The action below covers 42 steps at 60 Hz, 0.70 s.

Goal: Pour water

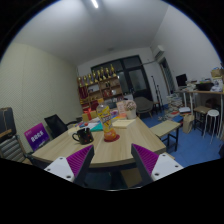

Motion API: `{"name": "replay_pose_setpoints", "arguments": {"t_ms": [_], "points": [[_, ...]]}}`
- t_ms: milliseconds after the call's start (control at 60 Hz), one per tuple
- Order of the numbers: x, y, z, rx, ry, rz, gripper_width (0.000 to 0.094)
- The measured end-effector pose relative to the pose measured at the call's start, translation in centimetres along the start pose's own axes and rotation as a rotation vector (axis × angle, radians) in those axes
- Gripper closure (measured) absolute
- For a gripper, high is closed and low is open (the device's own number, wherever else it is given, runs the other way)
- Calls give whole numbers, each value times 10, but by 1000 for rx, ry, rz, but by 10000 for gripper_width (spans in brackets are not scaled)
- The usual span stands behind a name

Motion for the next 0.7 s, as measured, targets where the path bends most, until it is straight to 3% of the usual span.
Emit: {"name": "replay_pose_setpoints", "arguments": {"t_ms": [317, 700], "points": [[-34, 33, 24, -64, -70, -13, 106], [-38, 58, 30, -102, -72, -1, 109]]}}
Point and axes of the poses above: the point between the fingertips, and its own axes, seen from behind it with the camera up: y to the right, x up, z forward, the way the camera looks, the point moved 3 cm from there along -z, backward, against the way the camera looks, and after that the axes turned 10 degrees about y, right-handed, at the moved point
